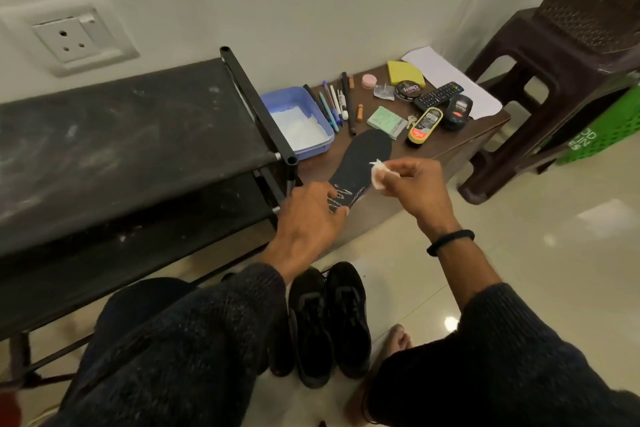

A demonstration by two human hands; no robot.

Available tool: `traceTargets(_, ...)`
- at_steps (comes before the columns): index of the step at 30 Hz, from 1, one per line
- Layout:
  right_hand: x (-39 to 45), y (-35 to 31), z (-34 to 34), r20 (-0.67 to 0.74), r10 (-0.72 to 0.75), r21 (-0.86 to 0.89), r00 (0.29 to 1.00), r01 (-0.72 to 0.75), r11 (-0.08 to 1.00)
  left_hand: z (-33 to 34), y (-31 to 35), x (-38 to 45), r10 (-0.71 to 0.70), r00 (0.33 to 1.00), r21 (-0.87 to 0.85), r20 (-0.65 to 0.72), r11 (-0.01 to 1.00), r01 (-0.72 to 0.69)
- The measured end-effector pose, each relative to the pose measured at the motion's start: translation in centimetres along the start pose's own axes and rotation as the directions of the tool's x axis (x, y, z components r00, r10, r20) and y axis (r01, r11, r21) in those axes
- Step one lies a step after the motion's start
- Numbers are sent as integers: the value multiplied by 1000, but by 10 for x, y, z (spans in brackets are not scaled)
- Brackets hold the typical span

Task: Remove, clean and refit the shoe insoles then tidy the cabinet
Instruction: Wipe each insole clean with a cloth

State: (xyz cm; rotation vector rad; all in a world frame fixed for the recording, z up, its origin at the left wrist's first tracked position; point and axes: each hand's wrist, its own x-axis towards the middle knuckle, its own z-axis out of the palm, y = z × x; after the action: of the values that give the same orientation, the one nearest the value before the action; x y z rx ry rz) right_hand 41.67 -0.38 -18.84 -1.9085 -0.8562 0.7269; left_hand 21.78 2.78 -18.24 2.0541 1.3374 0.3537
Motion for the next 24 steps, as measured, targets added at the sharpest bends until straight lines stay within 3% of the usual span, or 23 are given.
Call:
traceTargets(2,13,13,7,-17,-6,-152,1000,3,988,9,-1,-2,28,1000,165,0,986,-28)
traceTargets(5,24,21,18,-33,-125,-359,992,105,928,20,-3,1,-64,997,298,46,953,47)
traceTargets(11,32,18,31,40,-256,-555,966,234,798,29,-12,9,-87,996,266,29,961,76)
traceTargets(24,33,20,40,131,-176,-596,976,219,773,29,-15,12,-56,998,188,8,981,54)
